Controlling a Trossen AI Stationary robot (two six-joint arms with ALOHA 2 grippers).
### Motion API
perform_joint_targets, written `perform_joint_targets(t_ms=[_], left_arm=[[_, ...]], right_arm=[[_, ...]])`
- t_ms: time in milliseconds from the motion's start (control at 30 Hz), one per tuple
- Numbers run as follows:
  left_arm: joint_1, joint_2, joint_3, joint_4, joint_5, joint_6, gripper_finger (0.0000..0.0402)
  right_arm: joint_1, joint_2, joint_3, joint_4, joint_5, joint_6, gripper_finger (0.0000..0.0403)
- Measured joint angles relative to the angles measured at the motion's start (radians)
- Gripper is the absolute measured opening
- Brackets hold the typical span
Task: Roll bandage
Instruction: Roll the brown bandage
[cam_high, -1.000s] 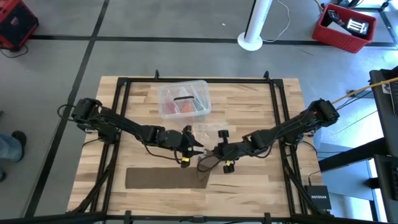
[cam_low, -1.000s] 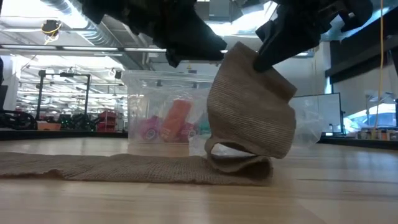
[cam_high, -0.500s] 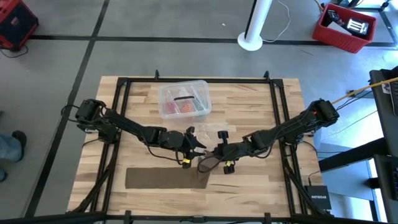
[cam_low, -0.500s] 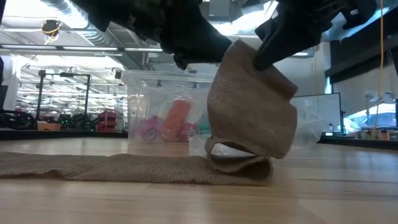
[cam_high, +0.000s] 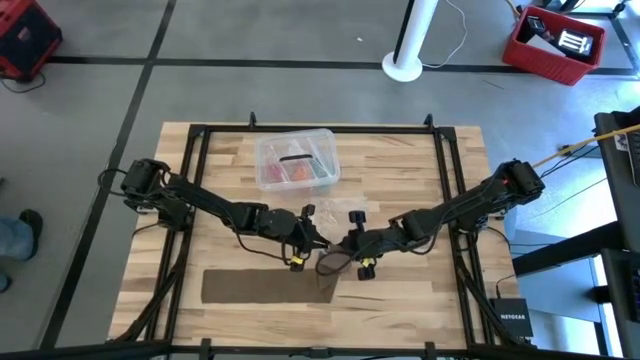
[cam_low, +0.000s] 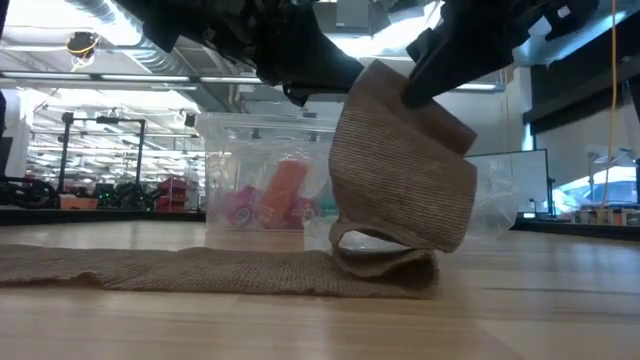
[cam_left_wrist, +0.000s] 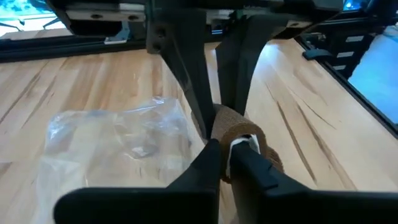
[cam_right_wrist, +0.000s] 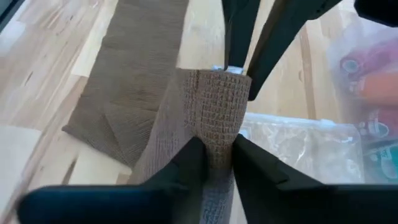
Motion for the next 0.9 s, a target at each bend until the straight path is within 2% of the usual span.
perform_joint_targets(t_ms=[133, 267, 400, 533, 633, 800, 900], left_arm=[[-0.001, -0.03, -0.001, -0.016, -0.041, 0.026, 0.0005], [-0.002, -0.105, 0.017, -0.007, -0.078, 0.086, 0.0003], [-0.002, -0.17, 0.027, -0.01, -0.133, 0.164, 0.0003], [0.002, -0.241, 0.046, 0.002, -0.214, 0.255, 0.0002], [0.008, -0.28, 0.067, 0.023, -0.268, 0.322, 0.0002], [0.017, -0.322, 0.121, 0.033, -0.272, 0.391, 0.0002], [0.02, -0.323, 0.149, 0.029, -0.272, 0.401, 0.0002]], right_arm=[[-0.002, -0.036, 0.107, -0.191, 0.026, 0.062, 0.014], [-0.002, -0.111, 0.223, -0.488, 0.029, 0.176, 0.0187], [0.021, -0.243, 0.224, -0.592, 0.063, 0.281, 0.0216], [0.079, -0.372, 0.122, -0.519, 0.189, 0.317, 0.0227], [0.116, -0.455, 0.011, -0.382, 0.243, 0.319, 0.0229], [0.128, -0.512, -0.208, -0.039, 0.255, 0.277, 0.0229], [0.099, -0.512, -0.317, 0.25, 0.261, 0.205, 0.0229]])
